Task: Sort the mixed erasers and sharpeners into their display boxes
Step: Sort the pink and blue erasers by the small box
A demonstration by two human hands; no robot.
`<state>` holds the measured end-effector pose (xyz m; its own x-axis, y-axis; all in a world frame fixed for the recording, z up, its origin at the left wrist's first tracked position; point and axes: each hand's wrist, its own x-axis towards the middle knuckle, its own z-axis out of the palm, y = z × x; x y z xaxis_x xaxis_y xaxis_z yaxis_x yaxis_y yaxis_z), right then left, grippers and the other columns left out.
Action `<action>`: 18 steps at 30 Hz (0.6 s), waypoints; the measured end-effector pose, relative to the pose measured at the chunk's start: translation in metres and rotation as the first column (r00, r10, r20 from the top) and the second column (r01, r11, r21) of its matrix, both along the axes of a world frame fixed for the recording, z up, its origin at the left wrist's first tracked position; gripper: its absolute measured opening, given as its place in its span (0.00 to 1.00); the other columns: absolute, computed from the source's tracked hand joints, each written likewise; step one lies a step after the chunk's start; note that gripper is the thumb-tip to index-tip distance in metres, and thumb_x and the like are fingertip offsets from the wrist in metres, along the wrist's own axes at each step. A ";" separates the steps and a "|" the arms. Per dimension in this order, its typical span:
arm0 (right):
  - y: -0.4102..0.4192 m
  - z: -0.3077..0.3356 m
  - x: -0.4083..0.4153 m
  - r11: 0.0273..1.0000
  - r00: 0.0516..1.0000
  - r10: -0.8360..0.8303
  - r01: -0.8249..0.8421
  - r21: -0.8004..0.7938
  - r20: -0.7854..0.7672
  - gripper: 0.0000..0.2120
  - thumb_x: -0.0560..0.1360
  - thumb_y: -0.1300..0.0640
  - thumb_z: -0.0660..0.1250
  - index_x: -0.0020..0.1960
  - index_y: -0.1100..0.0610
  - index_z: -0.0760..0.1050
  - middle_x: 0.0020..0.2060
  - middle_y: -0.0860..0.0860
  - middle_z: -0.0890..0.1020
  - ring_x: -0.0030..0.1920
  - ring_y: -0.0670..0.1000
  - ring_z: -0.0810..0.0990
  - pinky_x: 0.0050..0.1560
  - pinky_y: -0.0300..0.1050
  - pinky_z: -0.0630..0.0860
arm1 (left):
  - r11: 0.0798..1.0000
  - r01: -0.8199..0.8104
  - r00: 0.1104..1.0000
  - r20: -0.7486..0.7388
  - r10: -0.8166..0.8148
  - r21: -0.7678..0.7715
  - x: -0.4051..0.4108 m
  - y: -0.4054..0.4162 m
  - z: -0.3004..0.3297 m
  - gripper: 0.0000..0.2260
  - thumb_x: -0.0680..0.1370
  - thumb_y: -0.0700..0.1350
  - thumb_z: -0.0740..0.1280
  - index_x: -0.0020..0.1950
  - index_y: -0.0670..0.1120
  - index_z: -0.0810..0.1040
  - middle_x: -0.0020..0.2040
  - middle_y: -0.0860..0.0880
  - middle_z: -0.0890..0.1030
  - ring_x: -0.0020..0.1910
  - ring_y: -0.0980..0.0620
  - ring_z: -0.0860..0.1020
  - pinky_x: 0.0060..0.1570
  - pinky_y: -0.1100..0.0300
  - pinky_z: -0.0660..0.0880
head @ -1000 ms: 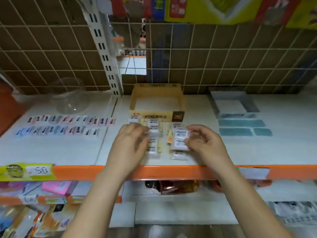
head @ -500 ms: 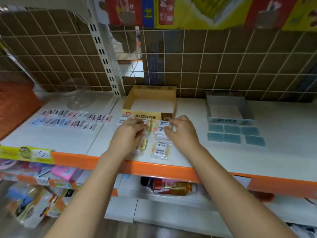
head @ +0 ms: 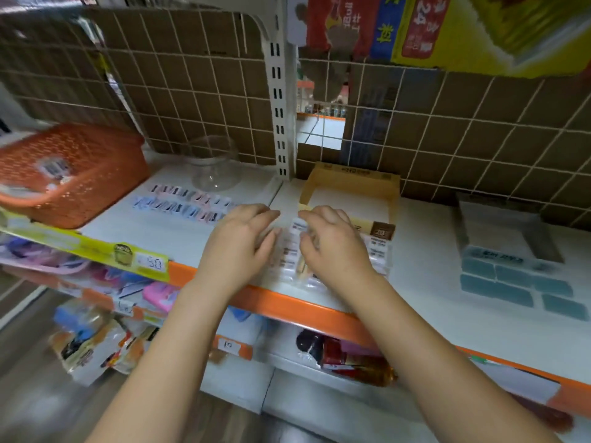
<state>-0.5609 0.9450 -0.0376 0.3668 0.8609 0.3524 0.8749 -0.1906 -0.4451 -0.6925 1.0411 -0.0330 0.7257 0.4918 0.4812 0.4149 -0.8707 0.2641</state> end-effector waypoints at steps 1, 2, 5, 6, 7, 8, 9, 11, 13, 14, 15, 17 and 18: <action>0.012 0.001 -0.011 1.000 1.000 0.011 -0.011 0.003 0.010 0.18 0.76 0.58 0.60 0.65 0.59 0.72 0.59 0.56 0.75 0.60 0.57 0.69 0.61 0.47 0.66 | 1.000 -0.023 1.000 0.007 0.023 0.001 -0.012 0.010 0.000 0.18 0.74 0.49 0.58 0.53 0.40 0.80 0.50 0.42 0.81 0.49 0.41 0.79 0.48 0.54 0.75; 0.024 0.001 -0.022 1.000 1.000 0.021 -0.021 0.014 0.020 0.17 0.75 0.58 0.60 0.62 0.60 0.74 0.56 0.58 0.76 0.58 0.59 0.71 0.59 0.49 0.68 | 0.999 -0.047 0.999 0.008 0.047 0.004 -0.025 0.020 0.001 0.17 0.74 0.48 0.58 0.53 0.40 0.80 0.50 0.42 0.81 0.48 0.42 0.79 0.46 0.55 0.76; 0.063 0.000 -0.058 0.998 0.999 0.034 -0.035 0.057 0.018 0.17 0.70 0.57 0.61 0.55 0.62 0.78 0.49 0.59 0.80 0.50 0.61 0.77 0.52 0.50 0.74 | 0.993 -0.113 0.994 -0.009 0.113 0.027 -0.067 0.054 0.003 0.17 0.73 0.47 0.57 0.52 0.40 0.80 0.48 0.42 0.82 0.46 0.41 0.80 0.43 0.56 0.76; 0.077 0.000 -0.070 0.997 0.999 0.038 -0.039 0.063 0.019 0.16 0.69 0.57 0.62 0.53 0.62 0.79 0.47 0.59 0.81 0.48 0.61 0.78 0.50 0.50 0.75 | 0.991 -0.127 0.992 -0.014 0.127 0.036 -0.082 0.067 0.004 0.17 0.73 0.47 0.57 0.51 0.40 0.81 0.48 0.42 0.82 0.45 0.42 0.81 0.42 0.57 0.75; 0.092 0.000 -0.083 0.997 0.999 0.042 -0.044 0.066 0.028 0.15 0.68 0.57 0.62 0.51 0.62 0.80 0.45 0.59 0.81 0.45 0.61 0.79 0.47 0.49 0.77 | 0.989 -0.139 0.990 -0.015 0.140 0.042 -0.097 0.080 0.004 0.17 0.73 0.47 0.57 0.51 0.39 0.80 0.47 0.41 0.82 0.45 0.42 0.81 0.43 0.57 0.74; 0.106 0.001 -0.096 0.997 0.998 0.045 -0.047 0.067 0.036 0.15 0.67 0.57 0.62 0.50 0.62 0.80 0.44 0.58 0.82 0.43 0.61 0.80 0.45 0.49 0.78 | 0.987 -0.153 0.988 -0.015 0.154 0.042 -0.112 0.094 0.005 0.17 0.73 0.47 0.57 0.51 0.39 0.80 0.47 0.41 0.81 0.45 0.42 0.80 0.44 0.56 0.74; 0.121 0.001 -0.109 0.997 0.998 0.052 -0.054 0.057 0.032 0.15 0.67 0.57 0.62 0.49 0.62 0.80 0.43 0.58 0.82 0.42 0.61 0.81 0.44 0.50 0.78 | 0.985 -0.170 0.985 -0.015 0.170 0.039 -0.125 0.107 0.006 0.18 0.74 0.47 0.57 0.52 0.39 0.80 0.48 0.41 0.81 0.46 0.41 0.80 0.45 0.56 0.74; 0.147 0.005 -0.132 0.996 0.996 0.083 -0.084 0.043 0.019 0.16 0.69 0.54 0.60 0.49 0.62 0.80 0.44 0.58 0.82 0.42 0.61 0.81 0.44 0.51 0.78 | 0.978 -0.204 0.979 -0.006 0.204 0.041 -0.151 0.131 0.007 0.18 0.74 0.48 0.57 0.53 0.39 0.80 0.49 0.41 0.81 0.48 0.42 0.79 0.48 0.56 0.73; 0.170 0.008 -0.152 0.992 0.994 0.110 -0.111 0.052 0.024 0.18 0.70 0.52 0.58 0.50 0.62 0.80 0.45 0.58 0.82 0.43 0.60 0.81 0.45 0.50 0.78 | 0.971 -0.233 0.973 0.007 0.233 0.063 -0.175 0.153 0.008 0.17 0.73 0.47 0.58 0.52 0.39 0.80 0.49 0.41 0.81 0.48 0.42 0.79 0.50 0.56 0.68; 0.181 0.010 -0.160 0.991 0.992 0.123 -0.125 0.053 0.026 0.18 0.71 0.52 0.58 0.51 0.62 0.80 0.45 0.58 0.82 0.44 0.60 0.81 0.45 0.50 0.78 | 0.967 -0.246 0.969 0.006 0.246 0.060 -0.186 0.164 0.008 0.17 0.73 0.47 0.58 0.53 0.39 0.80 0.50 0.41 0.81 0.48 0.41 0.79 0.50 0.55 0.67; 0.192 0.012 -0.167 0.989 0.991 0.136 -0.137 0.054 0.018 0.18 0.71 0.53 0.59 0.52 0.62 0.79 0.47 0.58 0.82 0.45 0.61 0.80 0.47 0.49 0.77 | 0.964 -0.262 0.965 0.006 0.262 0.054 -0.196 0.175 0.010 0.17 0.74 0.47 0.58 0.53 0.39 0.80 0.50 0.41 0.81 0.49 0.41 0.79 0.51 0.54 0.69; 0.215 0.016 -0.179 0.986 0.987 0.159 -0.158 0.048 -0.004 0.17 0.72 0.55 0.61 0.54 0.63 0.79 0.50 0.59 0.81 0.48 0.62 0.79 0.51 0.51 0.75 | 0.955 -0.295 0.955 0.005 0.295 0.042 -0.214 0.194 0.012 0.18 0.74 0.48 0.57 0.53 0.39 0.80 0.51 0.41 0.81 0.49 0.41 0.79 0.49 0.54 0.73; 0.226 0.018 -0.184 0.984 0.985 0.172 -0.171 0.045 -0.008 0.17 0.72 0.55 0.60 0.55 0.63 0.78 0.51 0.59 0.81 0.50 0.62 0.79 0.53 0.52 0.74 | 0.949 -0.312 0.950 0.005 0.312 0.040 -0.222 0.202 0.013 0.18 0.74 0.48 0.57 0.53 0.39 0.80 0.51 0.41 0.81 0.49 0.41 0.79 0.49 0.54 0.74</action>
